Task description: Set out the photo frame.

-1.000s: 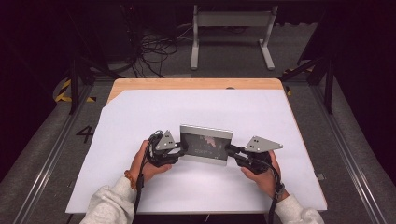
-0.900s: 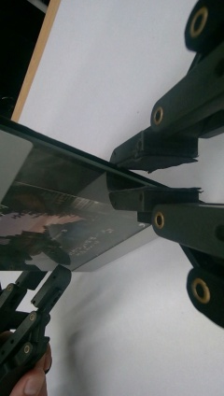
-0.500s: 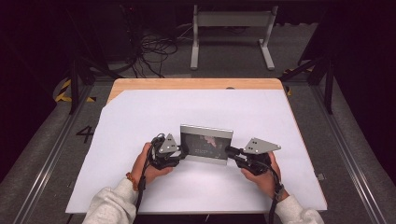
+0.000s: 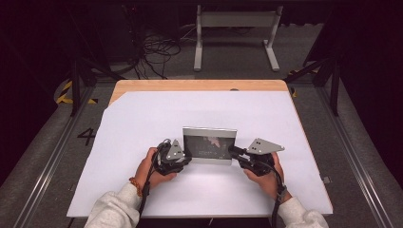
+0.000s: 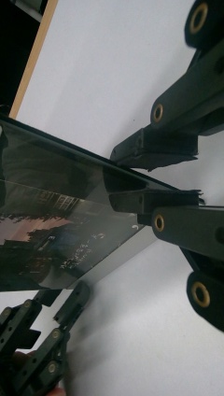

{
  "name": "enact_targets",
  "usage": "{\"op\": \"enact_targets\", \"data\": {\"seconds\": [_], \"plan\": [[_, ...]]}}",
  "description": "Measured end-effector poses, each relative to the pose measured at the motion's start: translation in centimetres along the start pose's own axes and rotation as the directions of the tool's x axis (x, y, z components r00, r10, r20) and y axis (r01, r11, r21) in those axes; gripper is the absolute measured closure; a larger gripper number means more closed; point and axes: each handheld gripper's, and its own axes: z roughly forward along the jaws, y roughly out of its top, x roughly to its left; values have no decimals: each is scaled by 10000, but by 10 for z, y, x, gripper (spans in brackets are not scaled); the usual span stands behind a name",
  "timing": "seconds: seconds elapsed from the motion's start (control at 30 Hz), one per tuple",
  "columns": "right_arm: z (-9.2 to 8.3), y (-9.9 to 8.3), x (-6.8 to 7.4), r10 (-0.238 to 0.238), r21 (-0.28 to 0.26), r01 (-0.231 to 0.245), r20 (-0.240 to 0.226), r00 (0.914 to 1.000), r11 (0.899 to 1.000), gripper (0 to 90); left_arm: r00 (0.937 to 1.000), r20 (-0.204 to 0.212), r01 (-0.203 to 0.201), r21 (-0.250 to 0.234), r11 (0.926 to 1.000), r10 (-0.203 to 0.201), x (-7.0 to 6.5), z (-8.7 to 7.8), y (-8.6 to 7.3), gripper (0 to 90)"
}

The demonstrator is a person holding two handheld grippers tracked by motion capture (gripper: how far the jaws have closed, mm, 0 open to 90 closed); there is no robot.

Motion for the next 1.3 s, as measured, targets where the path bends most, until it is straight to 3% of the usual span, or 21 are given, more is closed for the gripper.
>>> {"op": "enact_targets", "data": {"seconds": [0.6,1.3], "plan": [[8,-7,2,-288,421,280,191,9994,9987,754,10000,-71,-19,171,9999,20,-3,4,-1,672],[13,-8,2,-190,518,171,367,9991,9985,749,9998,-213,5,192,9998,-1,-1,6,0,677]]}}
